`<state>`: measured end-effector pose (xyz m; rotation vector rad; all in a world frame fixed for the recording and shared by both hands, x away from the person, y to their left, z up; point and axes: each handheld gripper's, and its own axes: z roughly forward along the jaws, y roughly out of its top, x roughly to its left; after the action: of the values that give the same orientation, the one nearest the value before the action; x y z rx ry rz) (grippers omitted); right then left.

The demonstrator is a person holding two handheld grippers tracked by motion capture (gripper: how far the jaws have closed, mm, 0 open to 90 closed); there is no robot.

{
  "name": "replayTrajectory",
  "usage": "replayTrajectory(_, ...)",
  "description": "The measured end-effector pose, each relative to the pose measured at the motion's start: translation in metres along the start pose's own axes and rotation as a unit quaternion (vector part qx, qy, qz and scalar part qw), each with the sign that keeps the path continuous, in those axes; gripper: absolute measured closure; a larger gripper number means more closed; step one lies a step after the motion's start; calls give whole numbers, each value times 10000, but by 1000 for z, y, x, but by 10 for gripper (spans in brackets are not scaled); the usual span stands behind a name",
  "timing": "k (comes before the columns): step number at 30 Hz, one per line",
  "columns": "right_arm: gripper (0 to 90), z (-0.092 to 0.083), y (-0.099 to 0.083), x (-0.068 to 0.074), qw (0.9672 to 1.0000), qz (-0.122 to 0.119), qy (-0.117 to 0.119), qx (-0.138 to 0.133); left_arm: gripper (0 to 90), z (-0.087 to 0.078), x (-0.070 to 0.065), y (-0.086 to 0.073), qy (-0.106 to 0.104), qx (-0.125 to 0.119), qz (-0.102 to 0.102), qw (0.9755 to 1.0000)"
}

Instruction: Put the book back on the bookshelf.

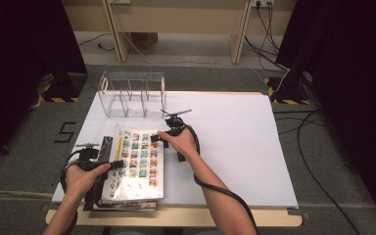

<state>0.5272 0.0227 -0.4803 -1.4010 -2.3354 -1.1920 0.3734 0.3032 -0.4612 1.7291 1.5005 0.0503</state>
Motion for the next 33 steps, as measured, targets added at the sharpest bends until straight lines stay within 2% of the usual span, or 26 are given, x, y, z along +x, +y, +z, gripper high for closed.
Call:
replayTrajectory(1,311,2,1,-1,9999,98,55,15,648,0,0,0,4,8,-3,10000)
replayTrajectory(5,299,7,2,0,9996,239,122,74,630,1,1,1,38,40,-17,10000)
replayTrajectory(7,315,6,3,0,9998,153,90,59,627,1,2,1,55,61,-46,10000)
replayTrajectory(8,352,5,3,2,9999,102,58,11,622,0,2,1,76,77,-51,9999)
replayTrajectory(9,444,-1,5,4,10000,-28,-12,-78,611,0,3,1,95,93,-56,9999)
replayTrajectory(15,583,-17,13,18,9991,-367,58,-225,604,-2,4,2,220,83,-55,9997)
replayTrajectory(16,622,-19,14,23,9988,-318,209,-298,608,-2,4,2,230,79,-44,9997)
replayTrajectory(17,624,-20,15,25,9989,-262,268,-277,610,-2,5,1,240,82,-44,9997)
replayTrajectory(19,624,-19,14,29,9991,-305,245,-171,611,-2,6,1,219,84,-57,9997)
replayTrajectory(21,624,-18,14,29,9992,-278,231,-140,611,-2,6,1,210,77,-66,9997)
replayTrajectory(22,611,-16,15,28,9995,-184,262,-16,610,-2,6,1,210,74,-64,9997)
replayTrajectory(26,591,-10,13,27,9994,-206,224,181,610,-2,6,1,208,69,-59,9997)
replayTrajectory(27,598,-8,12,27,9993,-136,245,229,610,-2,6,1,212,77,-70,9997)
replayTrajectory(29,630,-7,12,24,9991,-39,383,169,608,-2,7,0,175,54,-88,9998)
replayTrajectory(31,650,-9,12,23,9985,171,503,152,601,-3,8,0,160,29,-82,9998)
replayTrajectory(33,660,-11,12,23,9982,193,567,94,578,-4,8,-1,180,0,-71,9998)
